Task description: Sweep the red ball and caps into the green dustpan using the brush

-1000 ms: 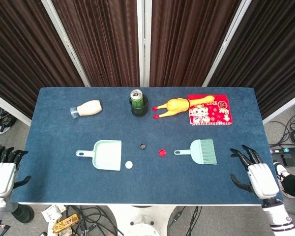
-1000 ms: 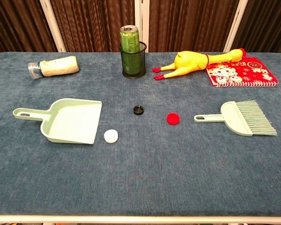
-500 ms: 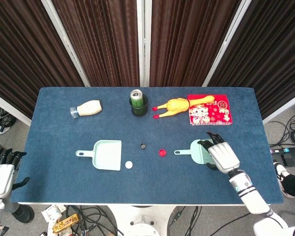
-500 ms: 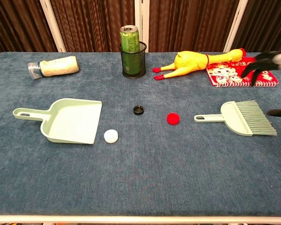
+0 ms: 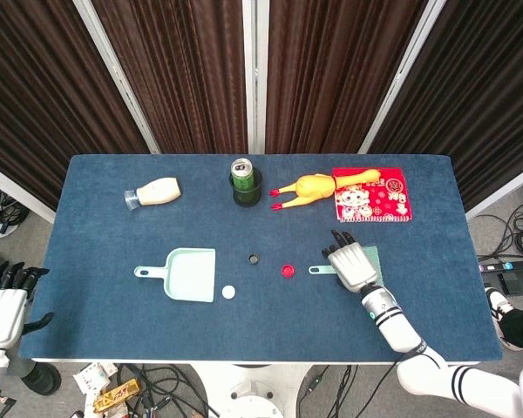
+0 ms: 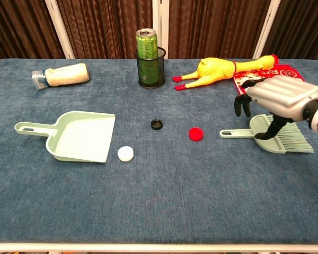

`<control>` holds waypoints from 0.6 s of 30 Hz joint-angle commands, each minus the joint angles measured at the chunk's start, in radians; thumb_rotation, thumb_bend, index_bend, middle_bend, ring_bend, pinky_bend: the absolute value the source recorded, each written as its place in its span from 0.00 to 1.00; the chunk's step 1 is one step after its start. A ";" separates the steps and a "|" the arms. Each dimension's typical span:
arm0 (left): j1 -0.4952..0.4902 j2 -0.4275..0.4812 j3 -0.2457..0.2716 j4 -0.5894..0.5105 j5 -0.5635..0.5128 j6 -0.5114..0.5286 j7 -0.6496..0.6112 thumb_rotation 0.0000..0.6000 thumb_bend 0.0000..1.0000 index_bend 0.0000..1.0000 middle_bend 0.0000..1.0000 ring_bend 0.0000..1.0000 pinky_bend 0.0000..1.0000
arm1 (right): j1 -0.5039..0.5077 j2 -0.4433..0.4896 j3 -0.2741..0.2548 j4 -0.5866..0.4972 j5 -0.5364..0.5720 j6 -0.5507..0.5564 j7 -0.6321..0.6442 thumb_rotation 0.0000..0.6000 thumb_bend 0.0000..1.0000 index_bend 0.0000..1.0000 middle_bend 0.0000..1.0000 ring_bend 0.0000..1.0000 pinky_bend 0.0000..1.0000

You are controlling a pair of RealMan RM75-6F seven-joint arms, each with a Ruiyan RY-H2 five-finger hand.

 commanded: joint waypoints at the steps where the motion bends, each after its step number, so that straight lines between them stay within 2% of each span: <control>1: -0.002 -0.001 -0.001 0.002 -0.002 -0.004 -0.003 1.00 0.13 0.25 0.24 0.12 0.08 | 0.017 -0.042 -0.010 0.052 0.013 -0.003 -0.018 1.00 0.10 0.39 0.43 0.08 0.17; 8: -0.001 0.000 0.000 0.009 0.004 0.004 -0.012 1.00 0.13 0.25 0.24 0.12 0.08 | 0.040 -0.095 -0.021 0.125 0.015 -0.013 -0.014 1.00 0.13 0.42 0.46 0.10 0.18; 18: 0.002 -0.002 0.000 0.014 0.000 0.004 -0.018 1.00 0.13 0.25 0.24 0.12 0.08 | 0.051 -0.114 -0.036 0.155 0.019 -0.022 0.015 1.00 0.16 0.46 0.50 0.13 0.19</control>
